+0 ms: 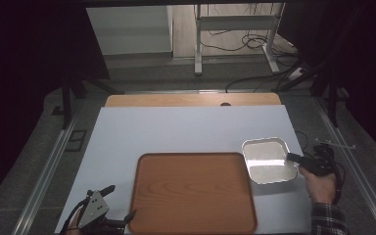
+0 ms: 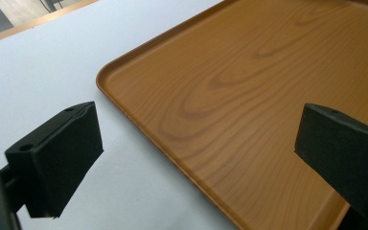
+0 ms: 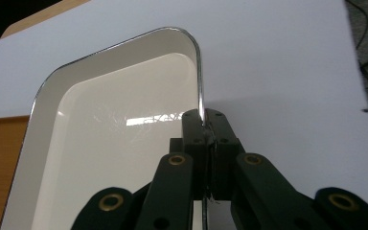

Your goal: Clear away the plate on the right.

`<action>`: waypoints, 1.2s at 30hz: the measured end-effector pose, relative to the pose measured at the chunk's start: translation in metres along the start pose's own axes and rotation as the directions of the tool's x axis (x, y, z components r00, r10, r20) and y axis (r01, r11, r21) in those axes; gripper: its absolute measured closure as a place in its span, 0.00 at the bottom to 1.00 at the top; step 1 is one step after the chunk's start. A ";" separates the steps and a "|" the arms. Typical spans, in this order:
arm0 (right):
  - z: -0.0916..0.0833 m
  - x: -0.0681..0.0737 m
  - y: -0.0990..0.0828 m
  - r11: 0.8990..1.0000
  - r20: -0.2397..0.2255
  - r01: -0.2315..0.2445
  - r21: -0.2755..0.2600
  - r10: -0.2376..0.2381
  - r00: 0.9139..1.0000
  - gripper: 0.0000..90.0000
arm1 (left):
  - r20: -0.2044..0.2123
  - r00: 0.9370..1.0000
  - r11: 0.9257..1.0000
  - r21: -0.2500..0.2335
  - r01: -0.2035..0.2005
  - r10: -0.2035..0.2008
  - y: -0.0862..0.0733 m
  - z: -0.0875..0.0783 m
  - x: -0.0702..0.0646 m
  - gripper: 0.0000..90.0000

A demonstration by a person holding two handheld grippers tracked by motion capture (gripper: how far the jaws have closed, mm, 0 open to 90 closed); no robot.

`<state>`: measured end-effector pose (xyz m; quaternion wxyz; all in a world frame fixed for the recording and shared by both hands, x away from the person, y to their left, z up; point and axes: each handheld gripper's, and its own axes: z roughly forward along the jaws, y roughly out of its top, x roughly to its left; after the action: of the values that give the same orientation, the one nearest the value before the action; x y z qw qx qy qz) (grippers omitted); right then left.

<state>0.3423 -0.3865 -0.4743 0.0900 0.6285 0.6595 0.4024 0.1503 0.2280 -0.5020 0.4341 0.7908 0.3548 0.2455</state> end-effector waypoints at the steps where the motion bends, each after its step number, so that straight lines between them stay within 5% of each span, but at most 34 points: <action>1: 0.002 0.004 0.000 1.000 -0.017 0.002 0.004 -0.002 1.000 0.98 | 0.000 1.000 1.000 -0.001 0.001 -0.001 0.000 0.000 0.000 0.02; 16: 0.019 0.043 -0.005 0.997 -0.085 0.052 0.056 -0.047 0.995 0.98 | -0.003 1.000 1.000 0.000 -0.003 0.003 0.000 0.000 -0.001 0.02; 36: 0.048 0.099 -0.017 0.982 -0.181 0.149 0.113 -0.127 0.975 0.98 | -0.007 1.000 1.000 0.004 -0.007 0.007 0.000 0.001 -0.001 0.02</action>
<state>0.3401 -0.2747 -0.4788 0.0204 0.5482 0.7310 0.4058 0.1503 0.2269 -0.5020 0.4302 0.7921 0.3539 0.2493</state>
